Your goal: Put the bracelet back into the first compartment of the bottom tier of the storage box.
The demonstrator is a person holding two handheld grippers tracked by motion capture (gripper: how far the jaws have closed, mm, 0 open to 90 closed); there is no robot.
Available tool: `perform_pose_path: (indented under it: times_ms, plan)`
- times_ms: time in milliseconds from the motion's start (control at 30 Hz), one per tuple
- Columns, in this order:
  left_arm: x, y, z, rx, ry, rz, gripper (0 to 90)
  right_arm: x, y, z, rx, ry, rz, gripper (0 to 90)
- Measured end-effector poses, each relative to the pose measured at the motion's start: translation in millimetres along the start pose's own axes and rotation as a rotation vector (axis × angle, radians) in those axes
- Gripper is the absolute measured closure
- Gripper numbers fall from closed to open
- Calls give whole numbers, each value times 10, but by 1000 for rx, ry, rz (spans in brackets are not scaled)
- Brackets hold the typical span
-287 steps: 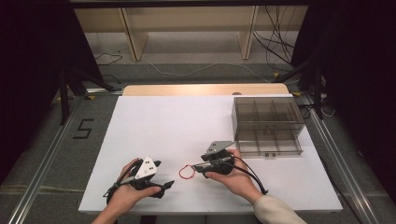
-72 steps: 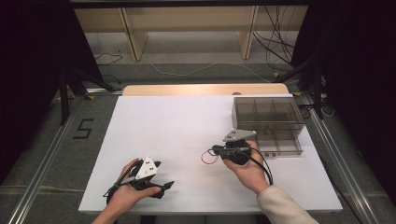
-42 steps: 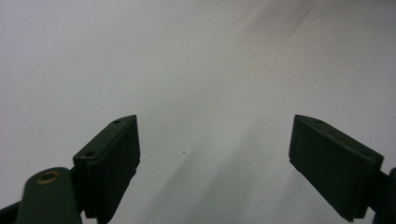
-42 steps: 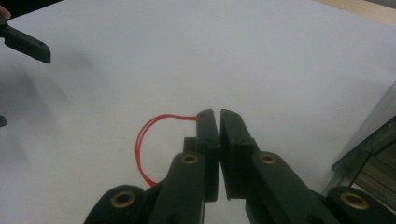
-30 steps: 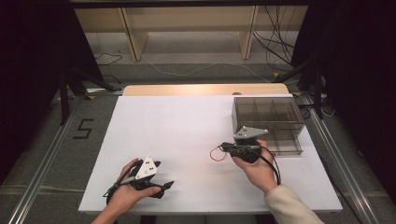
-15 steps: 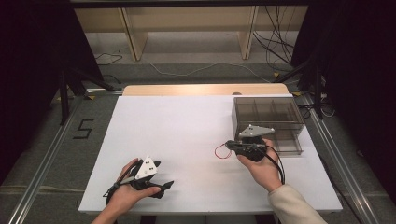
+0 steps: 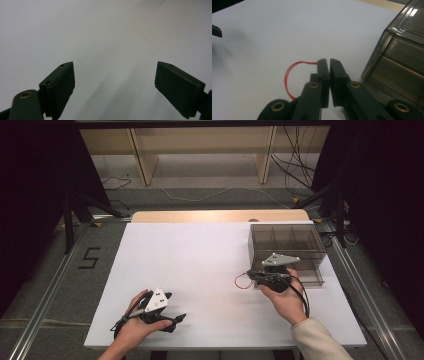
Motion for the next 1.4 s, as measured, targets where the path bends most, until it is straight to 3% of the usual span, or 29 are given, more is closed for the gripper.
perform_pose_path:
  times_ms: [1400]
  plan:
    - [0, 1, -1, 1, 0, 0, 163, 185, -366, 181, -69, 4, 82, 872]
Point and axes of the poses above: each handheld gripper's, and its own axes: x roughly backward along the jaws, z roughly out of its underside, y roughly to its left, the point moved 9 cm from there along -x, roughly forward along the jaws, and after that the axes turned 15 degrees about x, right-handed, at the moved point
